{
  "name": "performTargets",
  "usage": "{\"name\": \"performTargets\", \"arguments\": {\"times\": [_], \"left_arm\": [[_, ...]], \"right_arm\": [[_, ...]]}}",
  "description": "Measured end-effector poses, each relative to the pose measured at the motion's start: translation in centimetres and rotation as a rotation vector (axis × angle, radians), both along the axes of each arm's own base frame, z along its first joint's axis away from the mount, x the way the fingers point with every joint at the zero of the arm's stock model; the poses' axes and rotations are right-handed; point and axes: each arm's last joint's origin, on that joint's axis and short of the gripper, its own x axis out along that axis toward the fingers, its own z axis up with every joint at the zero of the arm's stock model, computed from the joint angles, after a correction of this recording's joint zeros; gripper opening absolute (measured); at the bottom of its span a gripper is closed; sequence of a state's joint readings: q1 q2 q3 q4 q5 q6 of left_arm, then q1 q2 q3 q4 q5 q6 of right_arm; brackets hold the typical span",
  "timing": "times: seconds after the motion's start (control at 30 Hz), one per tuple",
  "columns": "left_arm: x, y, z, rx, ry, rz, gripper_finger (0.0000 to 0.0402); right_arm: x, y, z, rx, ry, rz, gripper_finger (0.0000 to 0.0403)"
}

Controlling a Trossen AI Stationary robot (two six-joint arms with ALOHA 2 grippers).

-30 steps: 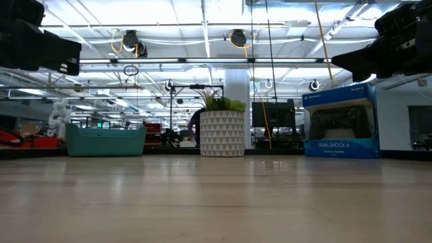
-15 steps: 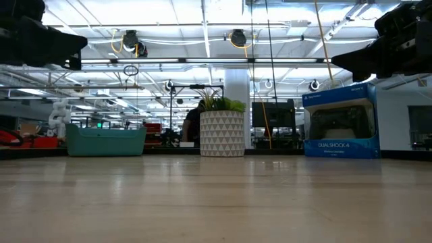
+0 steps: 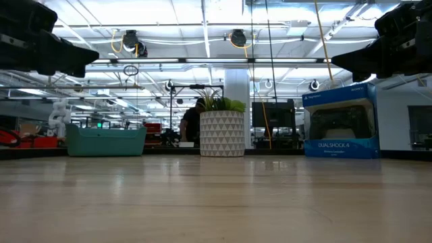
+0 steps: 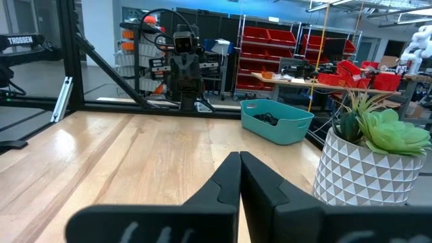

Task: Pick and place USB-C Cables
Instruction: Return to Home Position

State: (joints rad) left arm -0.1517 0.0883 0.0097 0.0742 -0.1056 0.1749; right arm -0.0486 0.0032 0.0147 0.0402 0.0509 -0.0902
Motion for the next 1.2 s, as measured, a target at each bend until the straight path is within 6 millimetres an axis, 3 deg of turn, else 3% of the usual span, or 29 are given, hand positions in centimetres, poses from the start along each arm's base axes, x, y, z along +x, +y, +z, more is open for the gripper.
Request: {"name": "performTargets", "arguments": {"times": [1.2], "left_arm": [[0.1,1.4,0.1,-0.021,-0.006,0.052,0.0003]], "right_arm": [[0.0,0.0,0.0,0.000,0.000,0.000,0.0000]]}}
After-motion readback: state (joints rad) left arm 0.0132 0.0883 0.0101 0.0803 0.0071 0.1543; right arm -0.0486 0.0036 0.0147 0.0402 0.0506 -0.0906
